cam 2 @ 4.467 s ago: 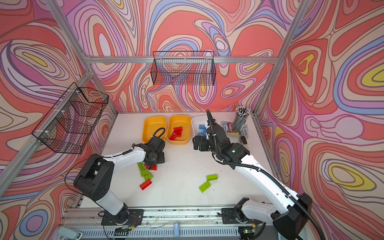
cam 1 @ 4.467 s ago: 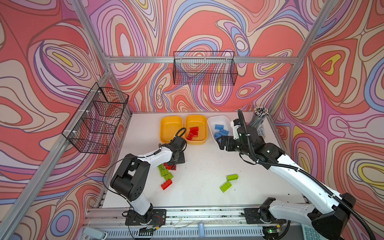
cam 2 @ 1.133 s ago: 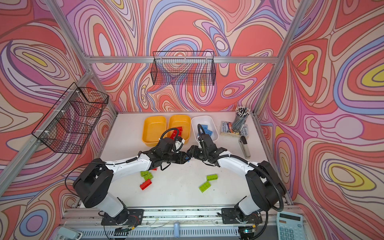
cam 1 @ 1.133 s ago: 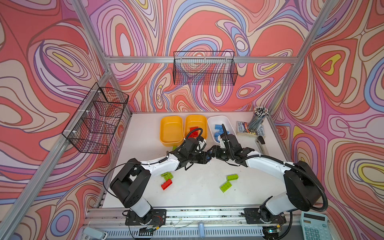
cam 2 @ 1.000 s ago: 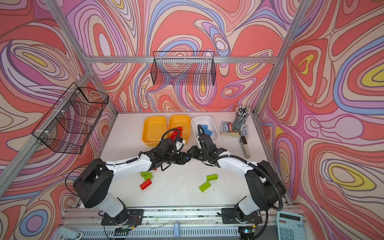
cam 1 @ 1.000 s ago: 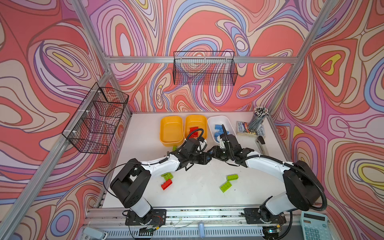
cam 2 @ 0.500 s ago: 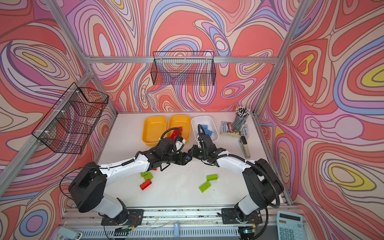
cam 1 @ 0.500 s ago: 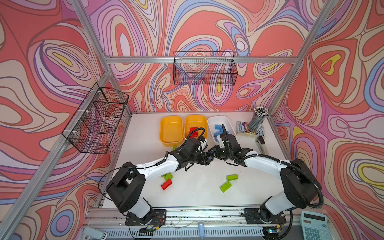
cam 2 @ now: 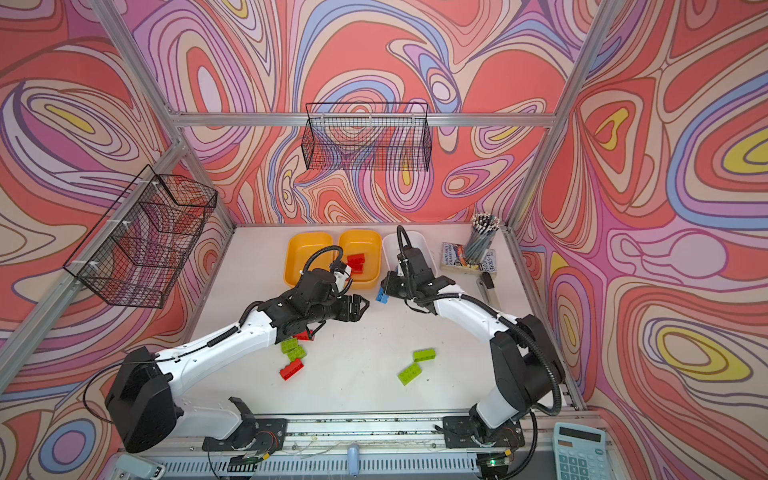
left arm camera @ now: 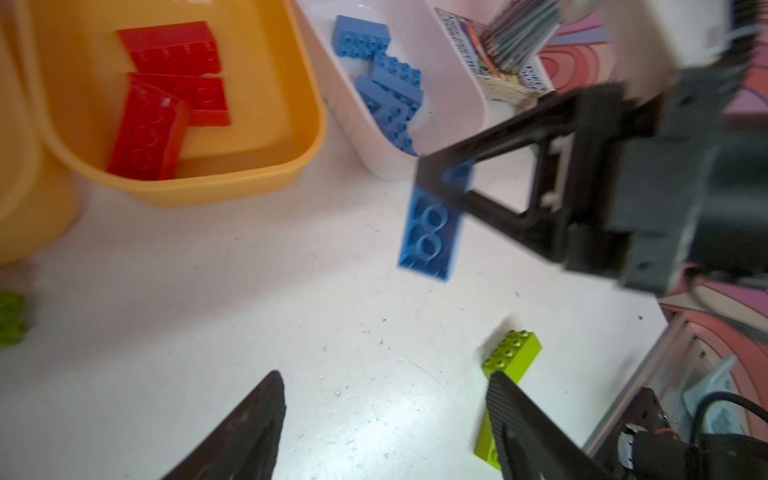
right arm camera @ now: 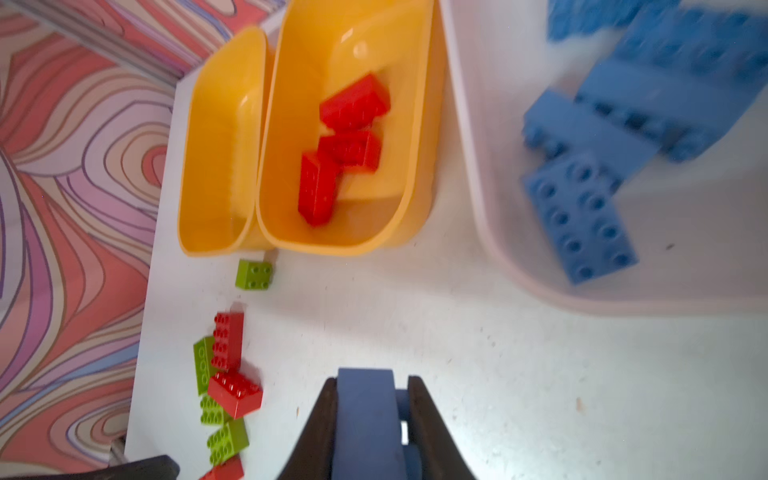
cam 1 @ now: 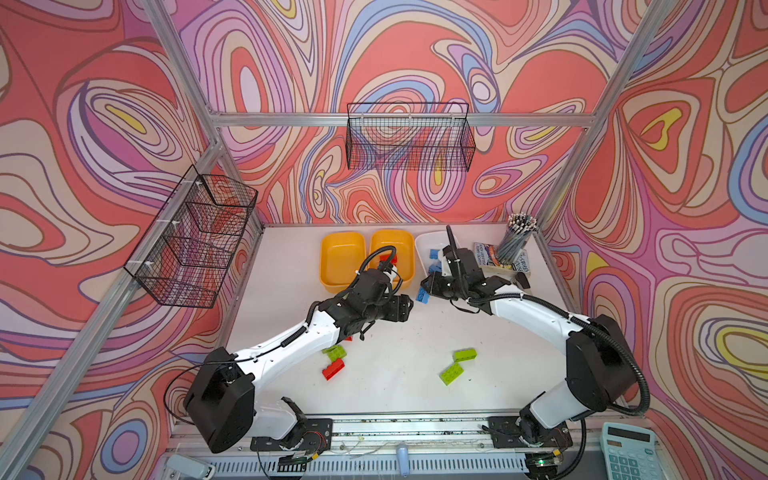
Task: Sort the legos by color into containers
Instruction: 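Drop the blue brick into the white tray with right while left moves away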
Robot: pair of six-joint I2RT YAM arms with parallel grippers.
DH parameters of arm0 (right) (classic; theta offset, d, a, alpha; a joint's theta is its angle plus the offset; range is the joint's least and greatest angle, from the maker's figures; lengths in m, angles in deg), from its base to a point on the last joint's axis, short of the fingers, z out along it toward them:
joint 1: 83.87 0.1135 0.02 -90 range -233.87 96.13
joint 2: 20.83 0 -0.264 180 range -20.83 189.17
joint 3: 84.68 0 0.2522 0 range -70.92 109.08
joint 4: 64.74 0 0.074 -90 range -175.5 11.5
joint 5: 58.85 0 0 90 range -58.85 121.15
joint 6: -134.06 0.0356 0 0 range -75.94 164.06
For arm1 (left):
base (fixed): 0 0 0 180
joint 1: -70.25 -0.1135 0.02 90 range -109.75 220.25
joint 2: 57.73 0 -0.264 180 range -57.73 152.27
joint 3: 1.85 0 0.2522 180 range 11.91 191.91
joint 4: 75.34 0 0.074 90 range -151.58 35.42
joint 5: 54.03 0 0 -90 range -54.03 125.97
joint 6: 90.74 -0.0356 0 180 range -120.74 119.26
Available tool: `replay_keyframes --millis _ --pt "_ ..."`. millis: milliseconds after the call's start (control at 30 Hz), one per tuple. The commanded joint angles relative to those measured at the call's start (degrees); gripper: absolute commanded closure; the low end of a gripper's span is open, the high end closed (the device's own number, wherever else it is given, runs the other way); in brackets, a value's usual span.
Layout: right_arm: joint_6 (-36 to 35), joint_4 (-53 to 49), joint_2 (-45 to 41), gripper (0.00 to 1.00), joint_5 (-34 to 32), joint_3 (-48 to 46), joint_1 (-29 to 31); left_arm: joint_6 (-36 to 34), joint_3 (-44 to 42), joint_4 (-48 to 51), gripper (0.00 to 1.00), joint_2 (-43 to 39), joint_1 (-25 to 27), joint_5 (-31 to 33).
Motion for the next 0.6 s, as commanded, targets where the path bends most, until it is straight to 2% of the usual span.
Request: replay_keyframes --millis 0,200,433,500,567 --pt "-3.7 -2.3 2.7 0.77 -2.6 3.6 -4.4 3.6 -1.7 8.3 0.20 -2.1 -4.0 4.8" --pt "-5.3 -1.0 11.7 0.76 -3.9 11.5 -9.0 5.4 -7.1 10.2 0.20 -6.8 -9.4 4.9" --pt "-5.9 -0.4 22.1 0.75 -6.3 18.8 -11.0 5.1 -8.3 12.4 0.20 -8.1 -12.6 5.2" --pt "-6.5 -1.0 24.1 0.72 -6.9 20.7 -11.3 5.0 -8.5 12.6 0.20 -8.1 -13.1 5.3" --pt "-7.2 -1.5 25.0 0.64 -7.2 22.0 -11.4 4.9 -8.5 12.9 0.19 -7.6 -13.7 5.7"
